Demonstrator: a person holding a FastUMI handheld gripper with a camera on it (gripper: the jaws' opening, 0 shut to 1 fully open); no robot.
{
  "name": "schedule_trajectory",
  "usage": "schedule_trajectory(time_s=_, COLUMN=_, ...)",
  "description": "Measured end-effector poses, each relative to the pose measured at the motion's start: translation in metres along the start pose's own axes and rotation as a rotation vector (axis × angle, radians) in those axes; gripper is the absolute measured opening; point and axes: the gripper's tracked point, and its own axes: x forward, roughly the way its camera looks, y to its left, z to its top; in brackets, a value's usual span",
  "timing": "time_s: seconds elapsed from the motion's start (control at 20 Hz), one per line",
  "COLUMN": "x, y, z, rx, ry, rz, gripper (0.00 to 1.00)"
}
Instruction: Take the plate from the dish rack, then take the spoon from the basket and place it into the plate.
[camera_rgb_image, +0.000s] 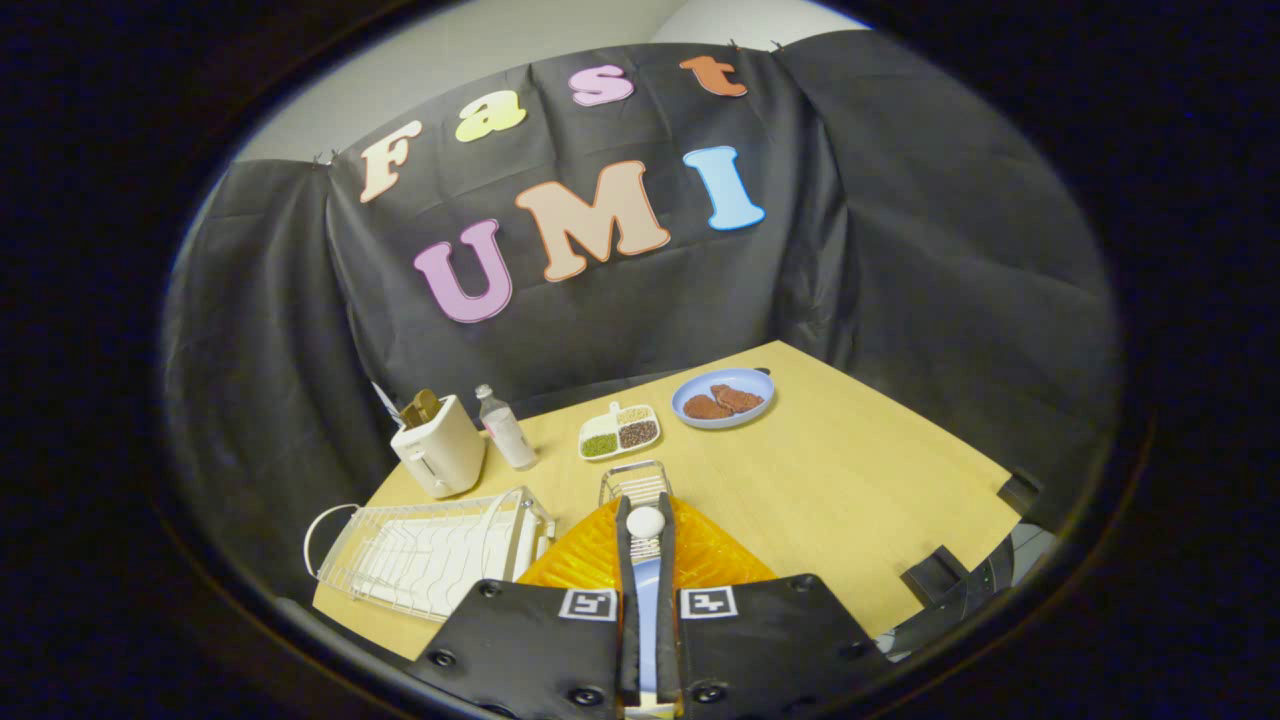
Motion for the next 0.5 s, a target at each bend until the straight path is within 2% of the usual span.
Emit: schedule_trajectory(time_s=0.5, x=-0.007, y=-0.010, z=-0.061, rx=-0.032, ry=0.130, rz=0.010, gripper=0.09)
